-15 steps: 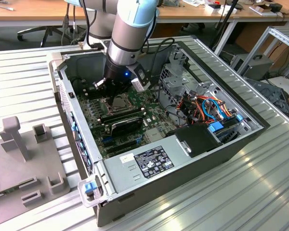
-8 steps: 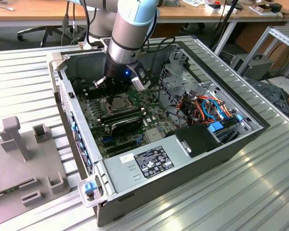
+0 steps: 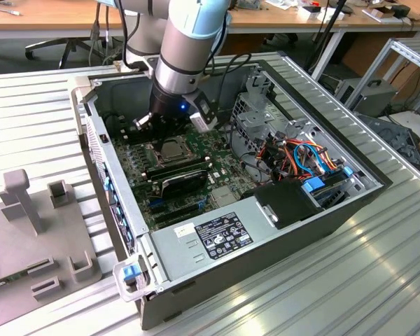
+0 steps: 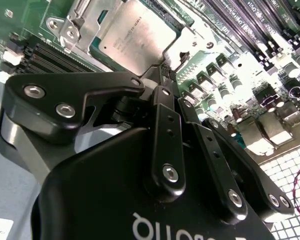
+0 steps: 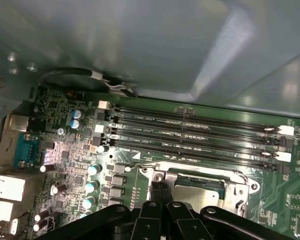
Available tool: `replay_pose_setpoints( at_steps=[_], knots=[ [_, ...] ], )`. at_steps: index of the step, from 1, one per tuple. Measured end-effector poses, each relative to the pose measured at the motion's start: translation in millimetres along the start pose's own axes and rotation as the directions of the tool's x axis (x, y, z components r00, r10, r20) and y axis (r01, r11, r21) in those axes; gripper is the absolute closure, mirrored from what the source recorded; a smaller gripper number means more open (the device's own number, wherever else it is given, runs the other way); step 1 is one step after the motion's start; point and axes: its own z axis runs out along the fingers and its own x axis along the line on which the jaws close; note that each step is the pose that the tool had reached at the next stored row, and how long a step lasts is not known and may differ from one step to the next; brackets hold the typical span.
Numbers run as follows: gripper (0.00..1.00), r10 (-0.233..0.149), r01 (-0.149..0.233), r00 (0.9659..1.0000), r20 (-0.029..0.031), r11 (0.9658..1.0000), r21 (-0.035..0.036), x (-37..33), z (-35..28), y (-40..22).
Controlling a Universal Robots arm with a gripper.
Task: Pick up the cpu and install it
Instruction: 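Close the cpu cover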
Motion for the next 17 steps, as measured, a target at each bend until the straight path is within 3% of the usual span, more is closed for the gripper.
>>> replay_pose_setpoints(
  at_steps=[6,12,17],
  knots=[
    [0.89,-0.038,0.038,0.9993,-0.0039,0.9993,-0.0012,1.3,4.4,-0.4],
    [0.89,-0.067,0.067,0.9977,-0.0062,0.9978,-0.0007,1.4,3.7,-0.2],
    [0.89,-0.090,0.090,0.9960,-0.0064,0.9959,-0.0109,2.0,-1.0,0.3]
  ],
)
